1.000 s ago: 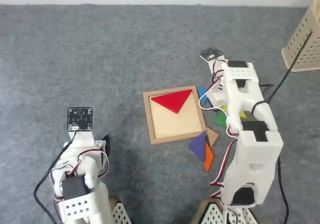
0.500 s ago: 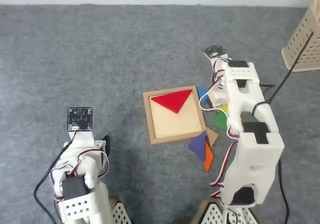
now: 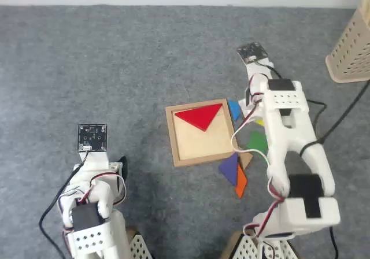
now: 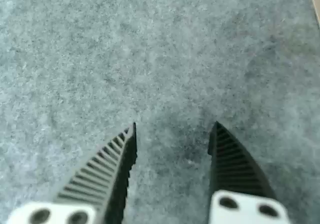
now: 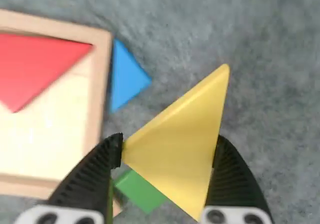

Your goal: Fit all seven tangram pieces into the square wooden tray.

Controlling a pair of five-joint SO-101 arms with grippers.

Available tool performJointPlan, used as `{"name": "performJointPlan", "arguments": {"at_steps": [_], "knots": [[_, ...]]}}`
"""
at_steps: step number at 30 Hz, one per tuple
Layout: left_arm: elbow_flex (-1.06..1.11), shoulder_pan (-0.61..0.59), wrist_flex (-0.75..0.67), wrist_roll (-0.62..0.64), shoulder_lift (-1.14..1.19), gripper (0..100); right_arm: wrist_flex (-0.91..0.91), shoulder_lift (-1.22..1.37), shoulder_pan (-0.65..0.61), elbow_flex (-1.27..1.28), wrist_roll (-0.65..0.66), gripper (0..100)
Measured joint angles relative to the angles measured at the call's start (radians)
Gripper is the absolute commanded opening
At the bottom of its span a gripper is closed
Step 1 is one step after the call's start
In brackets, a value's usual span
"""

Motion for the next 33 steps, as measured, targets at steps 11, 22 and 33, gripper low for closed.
{"name": "performJointPlan", "arguments": {"at_steps": [11, 22, 33], "knots": [[0.000, 0.000, 0.000, 0.000, 0.000, 23, 0.063, -0.003, -0.344, -0.023, -0.034, 6.5], [0.000, 0.000, 0.000, 0.000, 0.000, 23, 0.064, 0.249, -0.353, -0.192, -0.348, 6.5], [0.000, 0.000, 0.000, 0.000, 0.000, 23, 0.120, 0.273, -0.334, -0.195, -0.419, 19.8]]}}
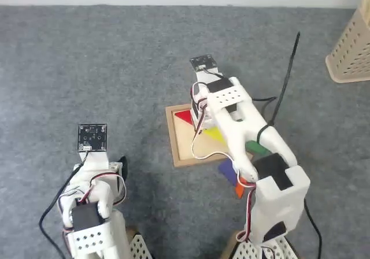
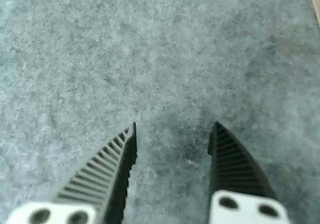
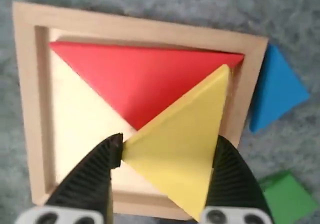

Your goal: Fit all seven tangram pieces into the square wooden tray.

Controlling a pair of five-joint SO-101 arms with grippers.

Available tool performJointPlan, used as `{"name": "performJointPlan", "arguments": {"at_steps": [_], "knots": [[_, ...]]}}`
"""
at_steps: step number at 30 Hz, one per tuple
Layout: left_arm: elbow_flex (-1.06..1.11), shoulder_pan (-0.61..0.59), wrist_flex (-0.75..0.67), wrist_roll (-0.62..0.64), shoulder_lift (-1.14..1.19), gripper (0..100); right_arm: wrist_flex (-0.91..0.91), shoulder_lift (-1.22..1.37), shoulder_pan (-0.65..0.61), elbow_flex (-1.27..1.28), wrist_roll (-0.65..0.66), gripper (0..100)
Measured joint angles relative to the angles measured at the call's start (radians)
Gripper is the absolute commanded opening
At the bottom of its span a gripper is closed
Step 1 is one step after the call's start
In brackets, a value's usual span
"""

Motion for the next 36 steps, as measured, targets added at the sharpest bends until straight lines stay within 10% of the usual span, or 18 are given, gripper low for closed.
{"name": "performJointPlan", "arguments": {"at_steps": [21, 36], "knots": [[0.000, 0.000, 0.000, 0.000, 0.000, 23, 0.029, 0.000, 0.014, -0.003, -0.002, 31.3], [0.000, 0.000, 0.000, 0.000, 0.000, 23, 0.029, -0.032, 0.014, -0.003, 0.043, 7.8]]}}
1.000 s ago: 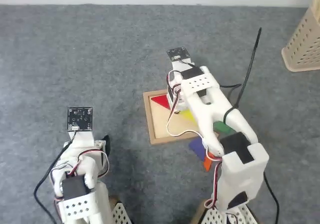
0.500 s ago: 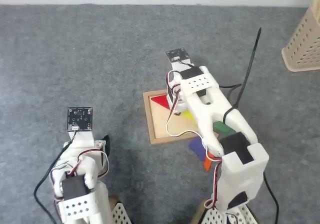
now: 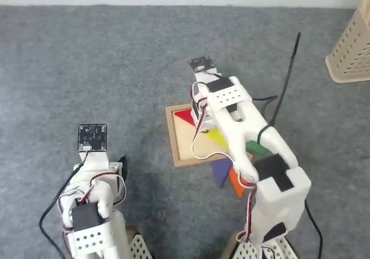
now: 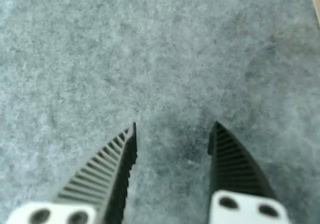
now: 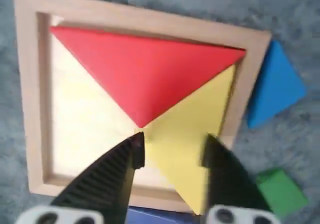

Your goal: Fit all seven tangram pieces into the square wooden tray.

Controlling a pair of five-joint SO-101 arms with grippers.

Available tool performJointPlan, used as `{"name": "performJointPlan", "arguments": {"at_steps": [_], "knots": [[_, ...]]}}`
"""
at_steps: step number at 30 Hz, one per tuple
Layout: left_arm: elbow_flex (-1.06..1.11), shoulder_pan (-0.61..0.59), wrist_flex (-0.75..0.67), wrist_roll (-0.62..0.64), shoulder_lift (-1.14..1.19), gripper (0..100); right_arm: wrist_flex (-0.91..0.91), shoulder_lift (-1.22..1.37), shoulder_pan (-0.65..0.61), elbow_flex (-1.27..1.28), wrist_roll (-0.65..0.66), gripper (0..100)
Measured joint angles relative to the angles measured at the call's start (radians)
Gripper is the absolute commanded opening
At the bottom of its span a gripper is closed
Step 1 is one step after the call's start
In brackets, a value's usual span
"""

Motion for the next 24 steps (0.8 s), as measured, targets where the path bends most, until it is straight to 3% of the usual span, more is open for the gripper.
{"name": "performJointPlan", "arguments": {"at_steps": [11, 24], "knots": [[0.000, 0.000, 0.000, 0.000, 0.000, 23, -0.081, -0.149, 0.025, 0.143, 0.000, 0.6], [0.000, 0.000, 0.000, 0.000, 0.000, 23, -0.189, -0.008, 0.032, 0.147, 0.005, 0.6]]}}
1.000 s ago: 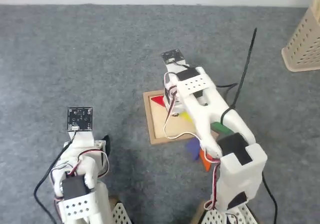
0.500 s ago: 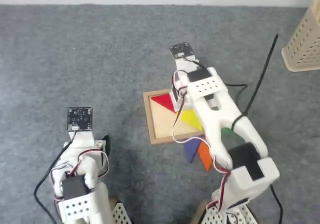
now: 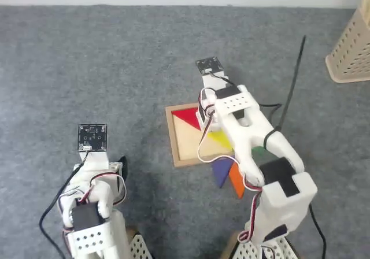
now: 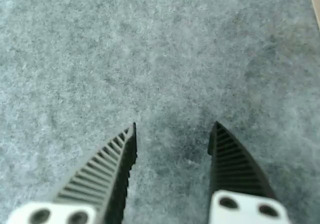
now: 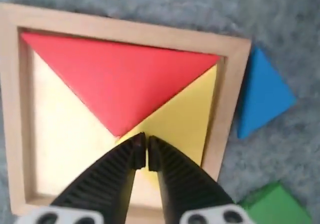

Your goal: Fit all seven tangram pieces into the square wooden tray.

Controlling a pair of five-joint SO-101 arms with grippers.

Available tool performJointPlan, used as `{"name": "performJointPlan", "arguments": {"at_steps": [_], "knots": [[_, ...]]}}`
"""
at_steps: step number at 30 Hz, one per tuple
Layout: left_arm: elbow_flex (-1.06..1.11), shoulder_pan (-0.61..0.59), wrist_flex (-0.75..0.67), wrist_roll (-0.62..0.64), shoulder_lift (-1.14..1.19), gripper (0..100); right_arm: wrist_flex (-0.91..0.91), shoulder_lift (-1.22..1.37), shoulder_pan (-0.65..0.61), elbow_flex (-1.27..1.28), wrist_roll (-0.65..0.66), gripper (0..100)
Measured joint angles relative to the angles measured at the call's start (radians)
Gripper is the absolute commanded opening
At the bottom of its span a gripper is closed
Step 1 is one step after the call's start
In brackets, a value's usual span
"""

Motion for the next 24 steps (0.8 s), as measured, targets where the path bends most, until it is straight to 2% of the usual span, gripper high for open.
{"name": "performJointPlan", "arguments": {"at_steps": [10, 17, 24], "knots": [[0.000, 0.000, 0.000, 0.000, 0.000, 23, 0.014, 0.003, 0.023, -0.034, 0.002, 0.6], [0.000, 0.000, 0.000, 0.000, 0.000, 23, 0.100, -0.206, 0.143, -0.021, 0.006, 1.0], [0.000, 0.000, 0.000, 0.000, 0.000, 23, 0.229, -0.273, 0.247, 0.017, 0.172, 1.0]]}}
